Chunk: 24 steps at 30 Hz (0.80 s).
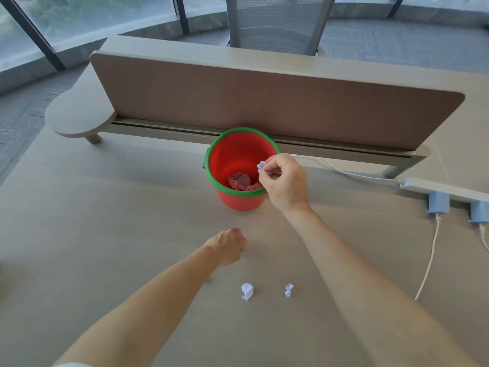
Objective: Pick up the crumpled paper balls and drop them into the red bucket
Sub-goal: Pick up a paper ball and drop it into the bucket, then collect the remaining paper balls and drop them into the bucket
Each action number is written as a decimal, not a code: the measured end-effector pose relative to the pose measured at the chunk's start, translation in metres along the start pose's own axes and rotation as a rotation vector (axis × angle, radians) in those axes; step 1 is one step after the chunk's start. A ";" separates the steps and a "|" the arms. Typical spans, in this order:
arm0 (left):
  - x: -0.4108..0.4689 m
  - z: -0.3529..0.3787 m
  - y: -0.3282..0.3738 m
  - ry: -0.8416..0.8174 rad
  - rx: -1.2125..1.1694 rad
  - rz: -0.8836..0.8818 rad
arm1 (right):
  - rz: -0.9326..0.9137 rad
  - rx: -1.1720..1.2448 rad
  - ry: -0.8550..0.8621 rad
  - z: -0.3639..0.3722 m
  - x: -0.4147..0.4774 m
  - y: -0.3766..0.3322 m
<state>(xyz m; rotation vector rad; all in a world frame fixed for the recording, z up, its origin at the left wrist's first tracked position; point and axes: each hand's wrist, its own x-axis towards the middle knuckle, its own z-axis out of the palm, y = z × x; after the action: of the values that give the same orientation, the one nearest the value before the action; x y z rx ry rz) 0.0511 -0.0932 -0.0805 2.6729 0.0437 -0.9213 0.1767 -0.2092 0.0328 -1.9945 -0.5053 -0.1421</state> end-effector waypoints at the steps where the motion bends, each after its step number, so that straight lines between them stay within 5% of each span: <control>1: -0.001 0.000 -0.002 0.008 -0.015 -0.007 | -0.011 -0.023 -0.025 0.004 0.004 -0.001; 11: -0.018 -0.010 -0.014 0.079 -0.149 -0.039 | -0.070 -0.211 -0.133 0.010 0.012 0.007; 16: -0.024 -0.012 -0.013 0.098 -0.163 -0.013 | -0.087 -0.190 -0.029 0.003 0.009 -0.002; 19: -0.029 -0.016 -0.012 0.146 -0.166 0.044 | 0.114 -0.120 0.128 -0.006 0.000 0.004; 21: -0.036 -0.022 -0.011 0.243 -0.183 0.132 | 0.249 -0.136 0.158 -0.013 -0.015 0.021; 24: -0.046 -0.032 -0.009 0.660 -0.169 0.432 | 0.484 -0.231 -0.019 -0.021 -0.047 0.057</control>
<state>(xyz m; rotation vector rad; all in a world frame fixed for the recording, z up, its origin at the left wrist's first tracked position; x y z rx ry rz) 0.0330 -0.0720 -0.0313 2.5499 -0.2828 0.1013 0.1600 -0.2632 -0.0195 -2.2866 -0.0061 0.1248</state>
